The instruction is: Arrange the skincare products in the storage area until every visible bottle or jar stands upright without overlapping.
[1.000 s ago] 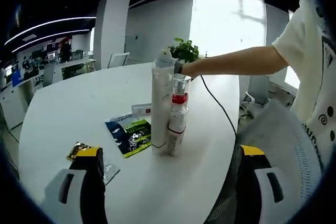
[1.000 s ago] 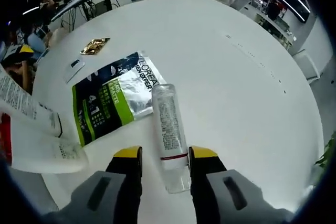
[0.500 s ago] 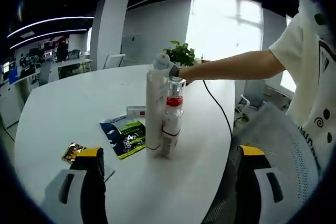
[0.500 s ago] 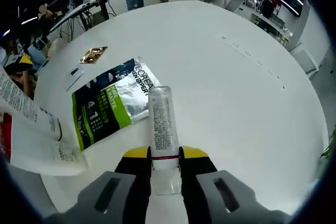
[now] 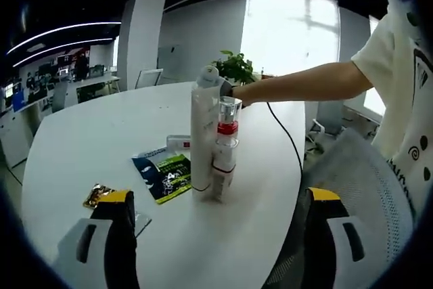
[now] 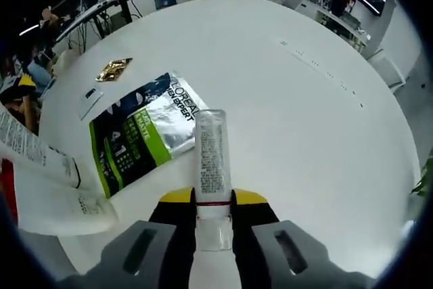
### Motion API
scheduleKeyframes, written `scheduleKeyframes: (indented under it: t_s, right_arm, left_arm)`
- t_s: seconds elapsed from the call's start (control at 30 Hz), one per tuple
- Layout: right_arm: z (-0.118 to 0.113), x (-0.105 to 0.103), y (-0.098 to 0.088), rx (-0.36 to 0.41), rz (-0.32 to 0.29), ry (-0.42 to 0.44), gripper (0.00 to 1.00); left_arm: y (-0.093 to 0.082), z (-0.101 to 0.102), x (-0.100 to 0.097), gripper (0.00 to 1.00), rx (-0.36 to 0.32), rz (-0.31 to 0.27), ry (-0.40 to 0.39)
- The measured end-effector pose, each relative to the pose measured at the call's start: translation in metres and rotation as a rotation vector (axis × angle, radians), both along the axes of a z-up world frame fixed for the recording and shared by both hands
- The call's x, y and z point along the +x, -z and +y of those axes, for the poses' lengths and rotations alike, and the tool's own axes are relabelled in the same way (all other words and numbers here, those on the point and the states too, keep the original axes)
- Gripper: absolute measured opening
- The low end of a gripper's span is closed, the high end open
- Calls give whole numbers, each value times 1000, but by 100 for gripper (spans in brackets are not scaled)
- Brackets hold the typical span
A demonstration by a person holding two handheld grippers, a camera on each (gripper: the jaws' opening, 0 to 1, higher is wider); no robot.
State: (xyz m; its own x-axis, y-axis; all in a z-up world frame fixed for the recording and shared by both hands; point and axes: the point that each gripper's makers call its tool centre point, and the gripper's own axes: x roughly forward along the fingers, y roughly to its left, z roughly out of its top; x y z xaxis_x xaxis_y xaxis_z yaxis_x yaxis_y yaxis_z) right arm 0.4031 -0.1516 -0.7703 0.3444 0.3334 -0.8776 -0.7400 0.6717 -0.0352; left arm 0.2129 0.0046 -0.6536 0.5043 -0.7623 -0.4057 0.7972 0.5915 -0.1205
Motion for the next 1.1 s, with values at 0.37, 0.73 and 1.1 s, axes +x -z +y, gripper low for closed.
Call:
scheduleKeyframes:
  t_s: [0.37, 0.73, 1.1]
  right_arm:
    - [-10, -25, -16, 27, -48, 18, 18]
    - [-35, -57, -44, -19, -140, 20, 19]
    - [-46, -96, -60, -21, -190, 47, 19]
  left_arm:
    - [0, -6, -4, 96, 27, -26, 19]
    - [8, -5, -6, 95, 124, -67, 55]
    - [15, -4, -10, 87, 198, -99, 97]
